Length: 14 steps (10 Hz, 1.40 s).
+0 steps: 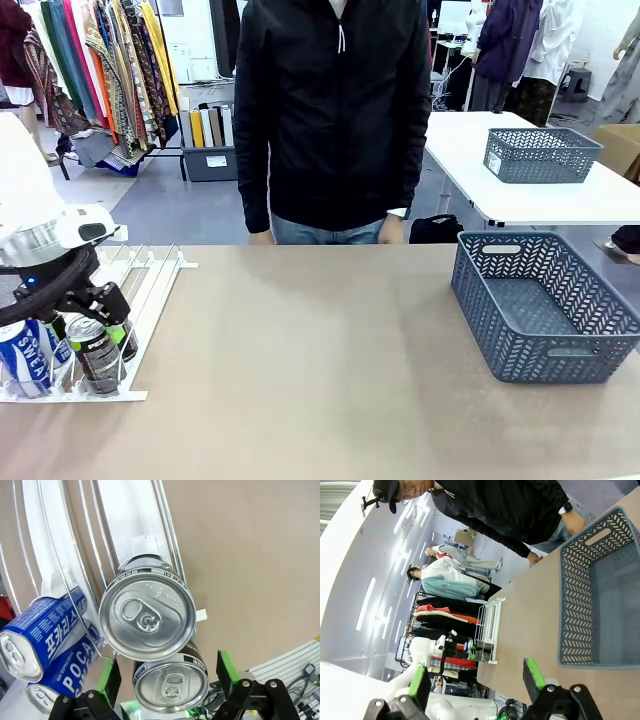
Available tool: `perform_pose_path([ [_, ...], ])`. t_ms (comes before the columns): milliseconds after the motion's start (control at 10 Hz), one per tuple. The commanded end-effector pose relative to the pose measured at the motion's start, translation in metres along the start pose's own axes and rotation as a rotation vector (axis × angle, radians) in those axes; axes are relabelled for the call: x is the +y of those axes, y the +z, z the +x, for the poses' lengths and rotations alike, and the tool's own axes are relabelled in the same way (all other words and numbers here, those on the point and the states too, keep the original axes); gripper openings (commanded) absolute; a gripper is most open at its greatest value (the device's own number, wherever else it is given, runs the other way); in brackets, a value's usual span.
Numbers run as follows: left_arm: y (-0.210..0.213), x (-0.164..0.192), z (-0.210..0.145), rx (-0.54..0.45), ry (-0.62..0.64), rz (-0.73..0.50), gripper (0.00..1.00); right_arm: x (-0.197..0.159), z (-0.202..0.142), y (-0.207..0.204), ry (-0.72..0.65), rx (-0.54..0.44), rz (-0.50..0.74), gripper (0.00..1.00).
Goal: Retrieve and store the cans from the dispenser.
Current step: Pick up one can from the Automatic Can Dispenser and place it in the middle of the table.
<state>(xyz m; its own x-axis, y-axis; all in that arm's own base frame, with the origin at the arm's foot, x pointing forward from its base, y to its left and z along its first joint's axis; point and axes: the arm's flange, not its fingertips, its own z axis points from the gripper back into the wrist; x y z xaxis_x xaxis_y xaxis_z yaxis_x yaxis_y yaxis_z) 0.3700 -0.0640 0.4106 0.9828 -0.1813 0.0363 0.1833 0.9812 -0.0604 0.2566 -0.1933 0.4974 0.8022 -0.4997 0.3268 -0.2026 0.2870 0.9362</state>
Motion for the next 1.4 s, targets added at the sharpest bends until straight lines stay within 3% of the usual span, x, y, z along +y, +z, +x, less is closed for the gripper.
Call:
perform_pose_path([
  [0,-0.027,-0.006,-0.033,-0.013,0.024,0.031,1.00,0.001,0.005,-0.001,0.028,-0.018,0.025,1.00],
  [100,-0.026,-0.006,-0.034,-0.012,0.028,0.036,1.00,0.001,0.005,-0.001,0.028,-0.018,0.025,1.00],
  [200,-0.026,-0.006,-0.033,0.000,0.031,0.039,0.42,0.001,0.005,-0.001,0.028,-0.018,0.025,1.00],
  [300,-0.026,-0.005,-0.034,0.006,0.038,0.044,0.00,0.001,0.005,-0.001,0.028,-0.018,0.025,1.00],
  [900,-0.014,-0.002,-0.031,-0.006,0.046,0.033,0.00,0.001,0.005,-0.001,0.028,-0.018,0.025,1.00],
  [1300,0.077,0.009,-0.032,-0.143,0.035,0.009,0.00,0.001,0.005,-0.001,0.028,-0.018,0.025,1.00],
])
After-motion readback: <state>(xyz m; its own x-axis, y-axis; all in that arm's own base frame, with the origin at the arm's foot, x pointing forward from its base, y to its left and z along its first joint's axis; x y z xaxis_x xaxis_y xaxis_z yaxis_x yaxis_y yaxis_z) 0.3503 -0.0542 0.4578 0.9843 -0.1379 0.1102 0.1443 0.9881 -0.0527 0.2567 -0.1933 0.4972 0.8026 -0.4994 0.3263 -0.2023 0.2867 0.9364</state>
